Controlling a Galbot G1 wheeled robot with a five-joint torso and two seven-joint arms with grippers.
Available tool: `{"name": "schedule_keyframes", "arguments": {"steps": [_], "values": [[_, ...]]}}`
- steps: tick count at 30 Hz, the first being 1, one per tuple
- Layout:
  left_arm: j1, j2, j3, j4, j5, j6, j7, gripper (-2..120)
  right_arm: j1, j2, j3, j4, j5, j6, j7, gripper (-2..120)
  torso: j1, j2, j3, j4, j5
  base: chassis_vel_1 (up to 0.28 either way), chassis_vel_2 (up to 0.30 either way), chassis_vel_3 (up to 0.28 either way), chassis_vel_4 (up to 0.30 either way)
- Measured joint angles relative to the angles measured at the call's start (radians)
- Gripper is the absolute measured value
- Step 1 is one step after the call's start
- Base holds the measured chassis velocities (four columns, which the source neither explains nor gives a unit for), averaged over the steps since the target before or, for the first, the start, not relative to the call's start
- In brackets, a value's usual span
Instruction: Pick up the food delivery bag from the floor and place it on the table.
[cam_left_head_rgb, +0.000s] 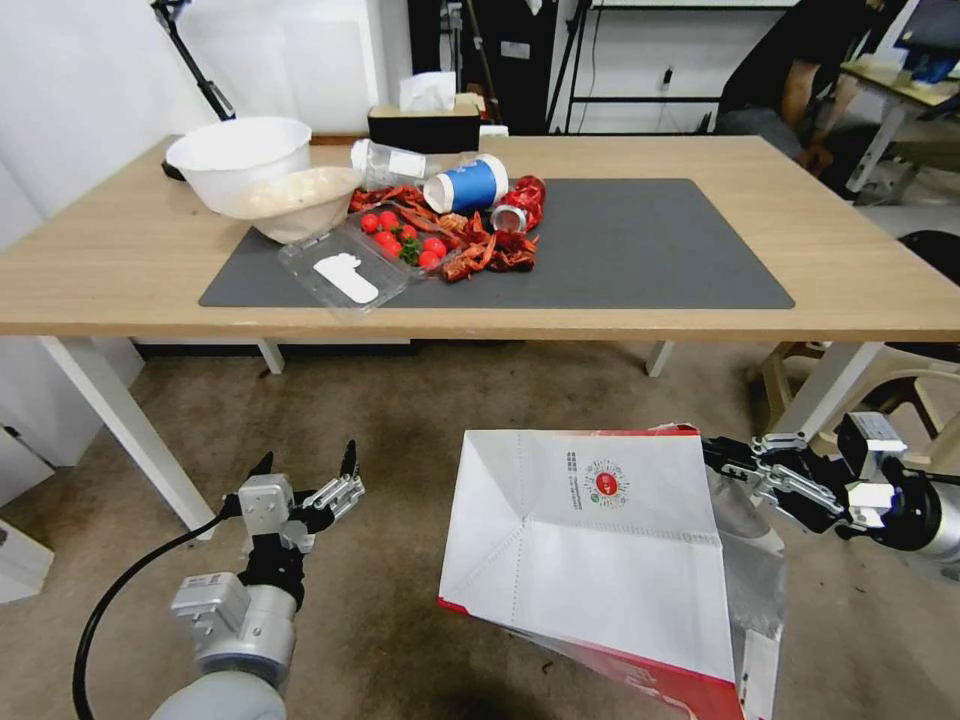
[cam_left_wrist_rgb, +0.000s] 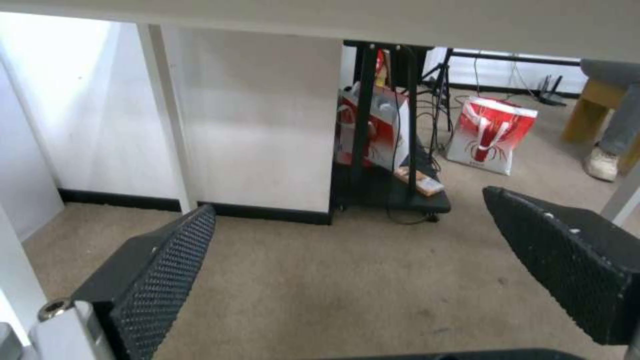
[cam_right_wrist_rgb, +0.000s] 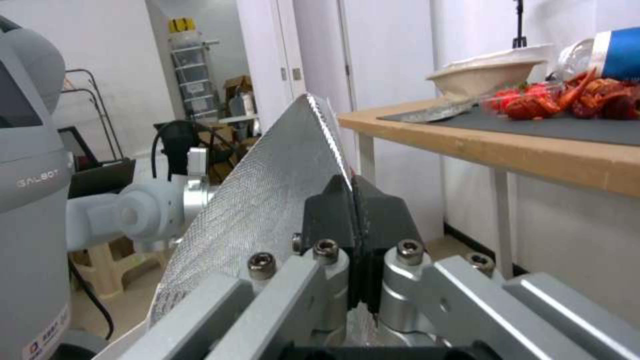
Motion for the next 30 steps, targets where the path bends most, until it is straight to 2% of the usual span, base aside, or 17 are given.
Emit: {"name": "schedule_keyframes", "arguments": {"steps": [25,30], "values": [[-0.012,0.001,0.001,0.006,-0.005,0.001,0.001,100,0.005,0.000,0.000,-0.003,-0.004,0.000,-0.002,0,0.040,0.103,0.063,0.0000,0.0000,0.000,0.000,0.000,0.000],[-0.011,0.001,0.001,0.005,-0.005,0.001,0.001,100,0.005,0.000,0.000,-0.003,-0.004,0.000,-0.002,0,0.042,0.108,0.066,0.0000,0.0000,0.000,0.000,0.000,0.000]]}}
